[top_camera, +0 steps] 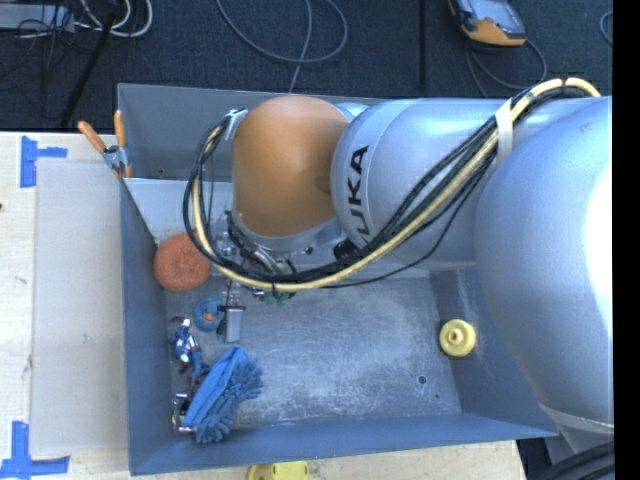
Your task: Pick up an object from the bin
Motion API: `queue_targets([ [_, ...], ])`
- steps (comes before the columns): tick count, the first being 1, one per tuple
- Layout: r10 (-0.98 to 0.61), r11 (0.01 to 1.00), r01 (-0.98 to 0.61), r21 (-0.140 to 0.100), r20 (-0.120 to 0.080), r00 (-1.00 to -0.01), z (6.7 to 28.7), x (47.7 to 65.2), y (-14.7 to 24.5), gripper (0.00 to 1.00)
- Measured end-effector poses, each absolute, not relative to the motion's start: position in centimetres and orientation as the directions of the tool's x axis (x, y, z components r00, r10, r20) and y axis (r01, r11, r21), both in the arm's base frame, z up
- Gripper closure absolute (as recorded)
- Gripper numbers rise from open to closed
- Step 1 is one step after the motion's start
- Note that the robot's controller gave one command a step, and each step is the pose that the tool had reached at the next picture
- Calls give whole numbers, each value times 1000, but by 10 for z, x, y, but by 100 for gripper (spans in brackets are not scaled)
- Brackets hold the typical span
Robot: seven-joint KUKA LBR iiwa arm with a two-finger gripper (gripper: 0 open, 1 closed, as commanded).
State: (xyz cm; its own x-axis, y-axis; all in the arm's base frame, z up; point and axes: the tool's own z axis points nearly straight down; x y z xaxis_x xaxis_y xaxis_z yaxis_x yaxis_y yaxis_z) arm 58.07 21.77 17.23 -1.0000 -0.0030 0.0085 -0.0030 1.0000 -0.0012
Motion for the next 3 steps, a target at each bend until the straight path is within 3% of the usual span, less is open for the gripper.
queue_targets([
  [1, 1, 1000, 1, 0, 1, -1000, 177, 583, 217, 0],
  [2, -58, 998, -58, 1, -5, -998, 138, 572, 214, 0],
  [3, 161, 987, 161, 3, 1, -987, 72, 539, 188, 100],
])
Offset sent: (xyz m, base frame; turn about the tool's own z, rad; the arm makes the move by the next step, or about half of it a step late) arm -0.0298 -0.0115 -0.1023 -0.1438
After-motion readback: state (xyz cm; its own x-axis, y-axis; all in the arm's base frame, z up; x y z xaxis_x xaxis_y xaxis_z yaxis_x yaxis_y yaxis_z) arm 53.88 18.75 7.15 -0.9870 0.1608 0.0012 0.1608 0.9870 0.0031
